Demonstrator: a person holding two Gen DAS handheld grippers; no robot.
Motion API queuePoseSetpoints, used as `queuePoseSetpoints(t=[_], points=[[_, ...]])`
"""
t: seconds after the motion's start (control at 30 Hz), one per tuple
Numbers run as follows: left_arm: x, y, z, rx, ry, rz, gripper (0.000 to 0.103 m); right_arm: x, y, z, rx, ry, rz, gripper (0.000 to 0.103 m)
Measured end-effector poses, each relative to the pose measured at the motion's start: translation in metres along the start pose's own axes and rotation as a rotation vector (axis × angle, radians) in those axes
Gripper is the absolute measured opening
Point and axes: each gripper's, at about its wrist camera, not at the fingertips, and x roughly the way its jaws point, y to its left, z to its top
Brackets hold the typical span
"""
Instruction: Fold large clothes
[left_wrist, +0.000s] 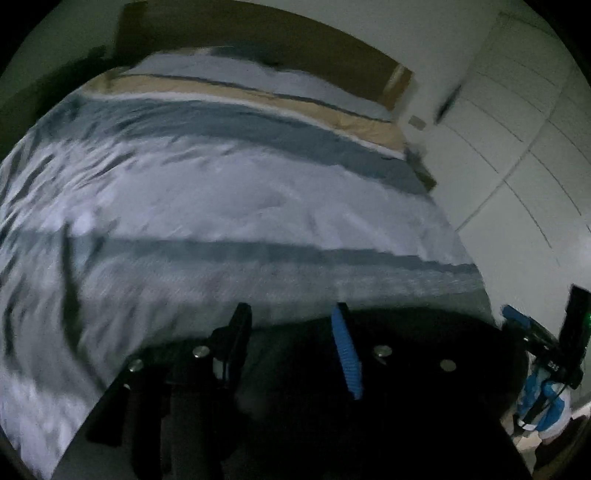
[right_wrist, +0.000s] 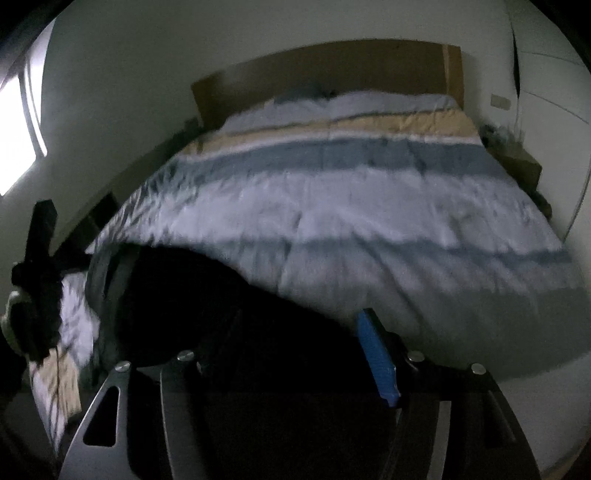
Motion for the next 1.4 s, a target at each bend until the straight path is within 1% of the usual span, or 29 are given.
queuePoseSetpoints(t=[0.07,0.1,0.17,0.23,0.33,0.37,0.47,0.57,0.63,0.8,0.97,1.07,1.2,1.4], points=[[0.018,-0.010,0.013,-0.001,0.011,-0.030,0.043,0.023,0.005,0.018,-0.010,0.004,0.011,0.064],[0.026,-0.016,0.017,0.008,0.015,-0.029,0.043,0.031,0.008,0.022,-0.008,0.012,0.021,0.064],[0.035,-0.026,0.015,0.025,0.024,-0.036,0.043,0.049,0.015,0.026,-0.006,0.036,0.050,0.064],[0.041,-0.037,0.006,0.052,0.046,-0.047,0.043,0.060,0.021,0.023,-0.025,0.058,0.065,0.064],[0.046,-0.046,-0.021,0.109,0.086,-0.046,0.043,0.062,0.034,0.011,-0.051,0.091,0.112,0.064],[0.046,-0.048,-0.034,0.126,0.110,-0.048,0.043,0.062,0.039,0.002,-0.073,0.110,0.129,0.064],[0.044,-0.051,-0.072,0.180,0.150,-0.032,0.043,0.056,0.054,-0.027,-0.136,0.170,0.159,0.064],[0.043,-0.048,-0.114,0.219,0.182,0.006,0.043,0.053,0.067,-0.061,-0.216,0.235,0.161,0.064],[0.044,-0.044,-0.131,0.227,0.188,0.016,0.043,0.051,0.071,-0.080,-0.253,0.263,0.149,0.064],[0.054,-0.036,-0.163,0.232,0.176,0.037,0.043,0.061,0.066,-0.112,-0.269,0.295,0.117,0.064],[0.071,-0.036,-0.199,0.293,0.169,0.088,0.043,0.080,0.067,-0.147,-0.312,0.342,0.064,0.065],[0.078,-0.038,-0.208,0.311,0.151,0.107,0.043,0.089,0.064,-0.158,-0.320,0.337,0.051,0.065],[0.085,-0.034,-0.220,0.325,0.118,0.114,0.043,0.097,0.060,-0.166,-0.326,0.320,0.038,0.066],[0.089,-0.035,-0.224,0.330,0.085,0.119,0.043,0.105,0.061,-0.177,-0.338,0.288,0.024,0.066]])
